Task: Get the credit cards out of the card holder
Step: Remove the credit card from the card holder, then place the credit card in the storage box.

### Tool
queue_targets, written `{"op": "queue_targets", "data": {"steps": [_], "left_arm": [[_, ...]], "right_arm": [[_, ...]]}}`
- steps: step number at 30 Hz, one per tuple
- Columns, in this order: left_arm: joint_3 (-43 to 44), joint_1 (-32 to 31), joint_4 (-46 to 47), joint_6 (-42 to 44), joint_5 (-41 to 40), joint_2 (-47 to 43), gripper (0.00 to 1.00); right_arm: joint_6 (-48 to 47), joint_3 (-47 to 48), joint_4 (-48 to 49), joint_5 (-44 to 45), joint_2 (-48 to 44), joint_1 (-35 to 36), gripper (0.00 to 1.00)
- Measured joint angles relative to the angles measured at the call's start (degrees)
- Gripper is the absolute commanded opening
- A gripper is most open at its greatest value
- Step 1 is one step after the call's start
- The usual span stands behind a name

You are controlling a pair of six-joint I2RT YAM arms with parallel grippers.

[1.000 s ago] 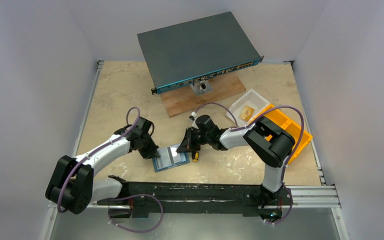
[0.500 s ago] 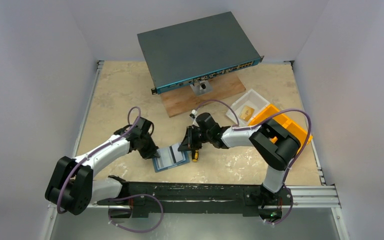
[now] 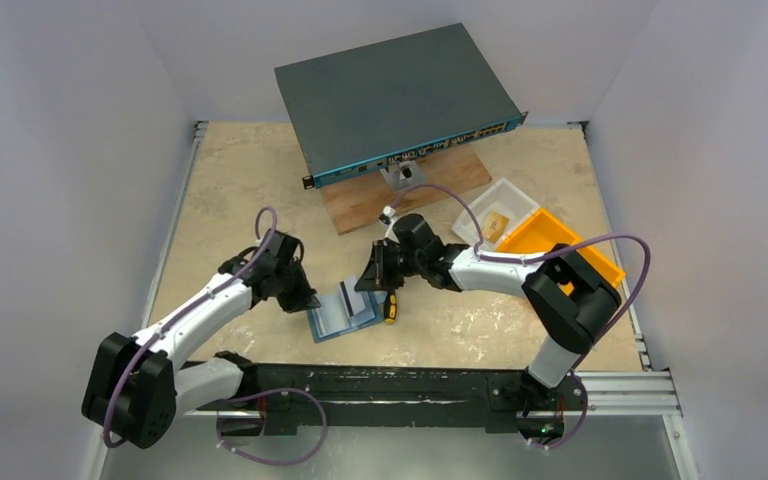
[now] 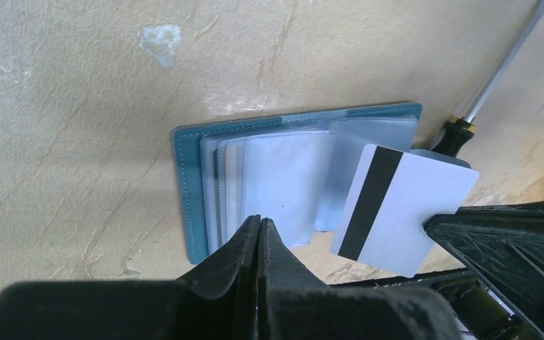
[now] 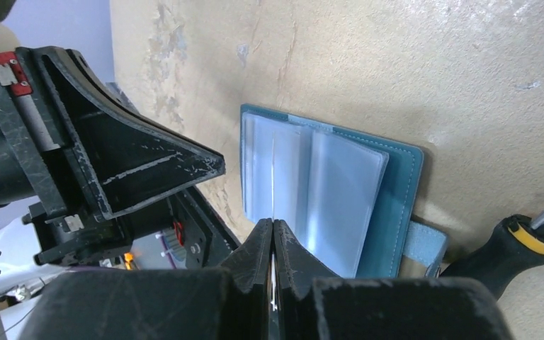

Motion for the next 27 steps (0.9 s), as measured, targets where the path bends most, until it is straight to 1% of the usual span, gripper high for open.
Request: {"op": "queue_targets", "data": {"steps": [4,7,10,11,14,18,21,24,27], "left_arm": [[1.0,0.0,-0.9,1.0,0.0,-1.8,0.06],[1.9,0.0,-1.7,1.7,0.3,-2.9,0.14],[2.1,0.0,-2.0,2.8,1.4,-4.4,0.27],[2.1,0.0,-2.0,3.0,1.9,-5.1,0.34],[2.2,0.0,-1.9,4.5,4.1,-7.1,0.48],[2.4,0.0,-1.7,6.8,6.8,-8.2,0.67],[2.4,0.0,-1.2,8.3,8.8,-8.9,0.77],[2.4,0.0,-0.8,9.5,10.3,-9.0,0.82],[2.4,0.0,-0.2,10.5,11.9,-9.0,0.84]], "right_arm": [[-0.2,0.2,-1.8,0.5,-1.3,0.0,0.0],[-0.2,0.2,-3.5,1.5,-2.6,0.0,0.0],[-0.3,0.2,-6.1,3.0,-4.9,-0.2,0.0],[-0.3,0.2,-7.3,3.5,-6.1,-0.3,0.0],[-0.6,0.1,-10.7,5.2,-10.7,-1.9,0.0],[-0.9,-1.0,-15.6,8.5,-18.8,-6.6,0.0],[-1.6,-1.8,-20.4,11.9,-25.0,-11.2,0.0],[-3.2,-1.8,-25.9,15.2,-29.9,-17.4,0.0],[-5.2,-1.8,-31.3,18.5,-32.7,-24.1,0.0]]}}
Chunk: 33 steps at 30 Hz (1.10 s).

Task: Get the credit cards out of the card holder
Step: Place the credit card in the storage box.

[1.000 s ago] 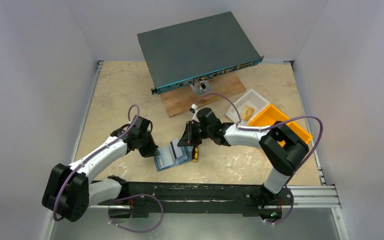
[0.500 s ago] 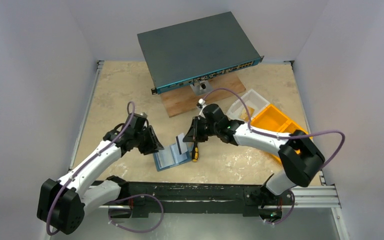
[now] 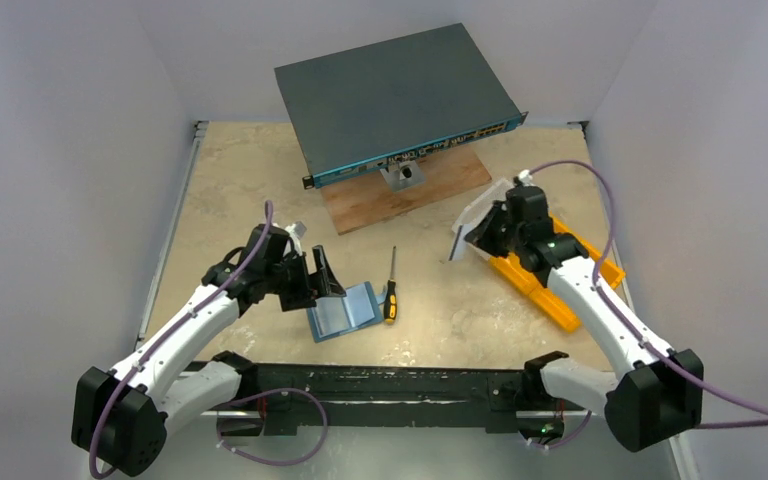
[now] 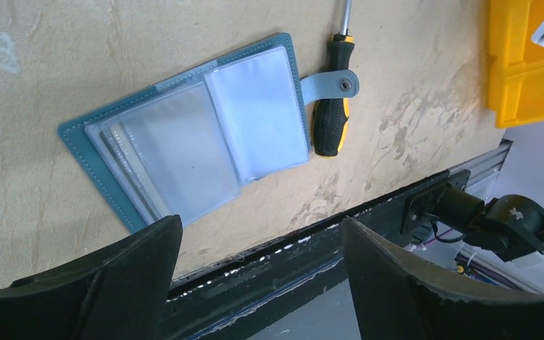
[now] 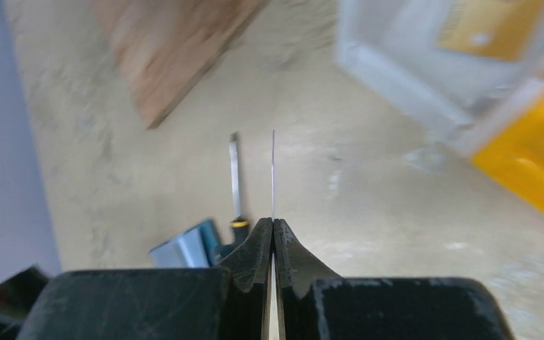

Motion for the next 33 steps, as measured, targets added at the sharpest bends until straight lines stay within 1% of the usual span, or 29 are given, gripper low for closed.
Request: {"op": "queue_targets", "data": {"steps": [4,7,11,15,19,26,27,31,33], "left_arm": [[0.0,0.0,1.2,0.8,1.9,0.8,0.84],[0.0,0.0,1.4,1.4,2.9,1.5,0.84],[0.0,0.0,1.4,2.0,3.4,1.5,0.84],[0.0,0.0,1.5,2.6,3.7,1.5,0.84],[0.0,0.0,1.5,2.8,3.9,1.5,0.84],[0.0,0.0,1.7,2.8,4.2,1.5,0.84],[0.0,0.0,1.7,2.8,4.3,1.5,0.84],[0.0,0.0,1.7,2.8,4.3,1.5,0.84],[0.0,0.0,1.7,2.8,4.2,1.5,0.84]], "right_arm": [[-3.0,1.4,-7.6,5.5,-1.3,-9.6,0.0],[-5.1,3.1,-11.1,9.4,-1.2,-16.7,0.0],[-7.3,4.3,-12.5,12.1,-0.6,-24.4,0.0],[-8.8,5.0,-12.4,12.7,2.1,-29.7,0.0],[-9.5,5.1,-10.6,12.3,6.4,-31.8,0.0],[-9.5,5.1,-6.4,9.9,12.5,-32.2,0.0],[-9.5,5.1,-5.8,9.6,13.4,-32.3,0.02],[-9.5,5.1,-4.8,9.0,15.0,-32.3,0.15],[-9.8,5.1,-4.9,9.0,15.3,-32.3,0.18]]}}
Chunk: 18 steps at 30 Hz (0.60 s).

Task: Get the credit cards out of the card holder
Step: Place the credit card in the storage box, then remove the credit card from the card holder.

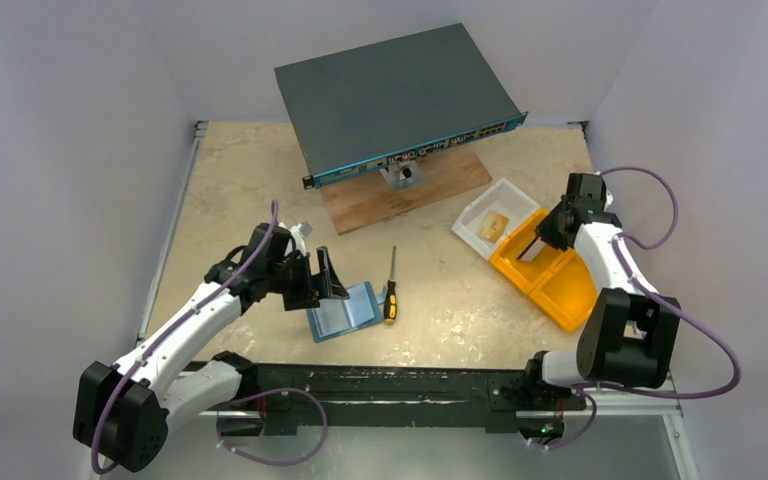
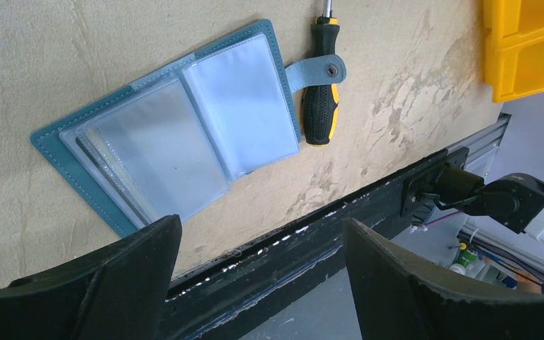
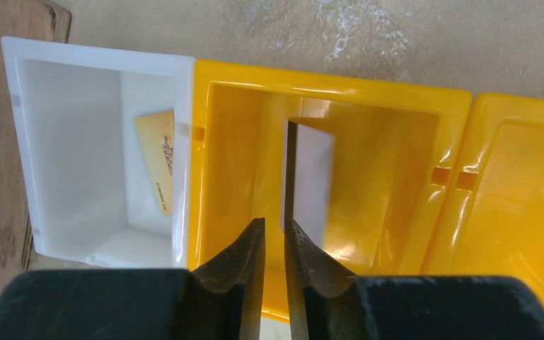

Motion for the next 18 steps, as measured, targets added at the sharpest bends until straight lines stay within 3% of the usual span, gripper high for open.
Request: {"op": "queue_targets", "data": {"steps": [11,14,18], "left_arm": [[0.0,0.0,-0.4,0.0,-0.8,0.0,0.84],[0.0,0.0,-1.2,0.0,-2.6,-0.5,0.84],[0.0,0.0,-3.1,-0.1,-6.4,-1.5,0.84]], "right_arm": [[-2.2,0.8,-1.3,-2.3,-4.3,0.9,0.41],[-1.9,0.8,-1.4,-2.5,-7.2,4.9,0.43],[0.1,0.6,-1.0,-2.9,-8.6,16.1,0.42]]}}
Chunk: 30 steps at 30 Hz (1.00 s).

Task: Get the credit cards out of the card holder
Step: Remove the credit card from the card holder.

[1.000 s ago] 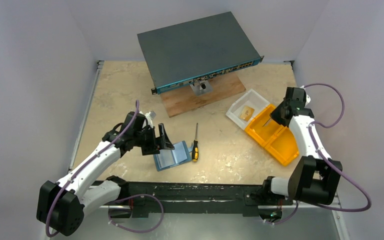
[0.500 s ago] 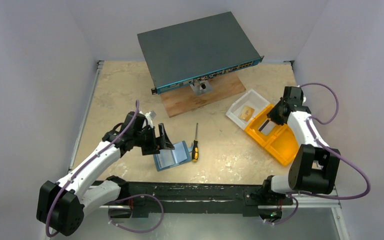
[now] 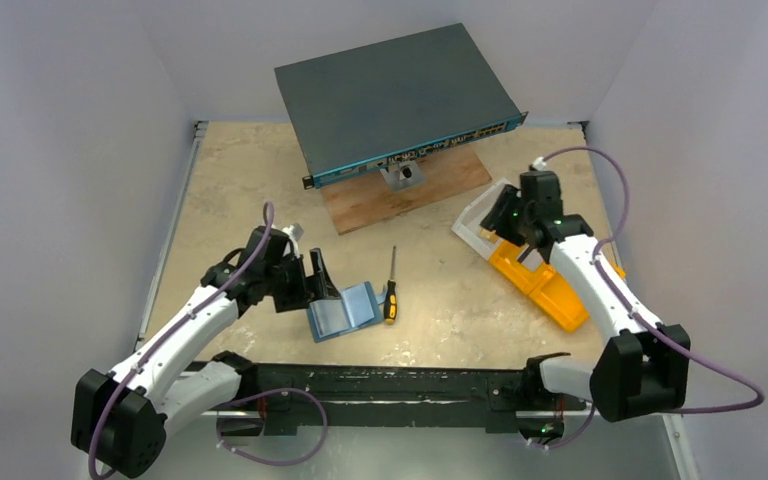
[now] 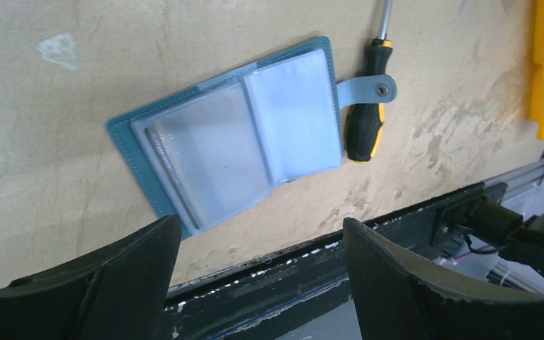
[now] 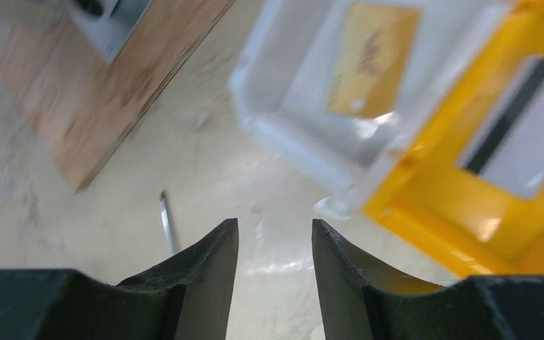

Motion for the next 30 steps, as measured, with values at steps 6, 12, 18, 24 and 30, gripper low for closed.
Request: {"op": "queue_targets", "data": {"steps": [6,12,18,24,30], "left_arm": [[0.0,0.0,-2.9,-1.4,-5.6,-1.9,0.84],[0.0,0.0,-5.3,-3.6,-10.1,-2.6,0.84],[0.0,0.0,-7.1,-5.5,-12.8,-2.1,0.84],[0.0,2.4,-10.2,-7.0,-15.8,-1.6,0.84],[0.0,9.2,-11.6,-8.0,-15.3,-1.5,0.84]], "right_arm": [[5.0,-1.1,1.5,-2.4,0.1,17.1,0.42],[6.7,-0.9,4.1,-2.3,3.1,32.4,0.42],[6.9,1.9,5.8,-2.0,13.9,45.8,0.42],[6.2,7.4,6.9,0.9,23.4,54.8,0.44],[5.2,13.9,7.4,5.8,30.0,60.4,0.48]]}}
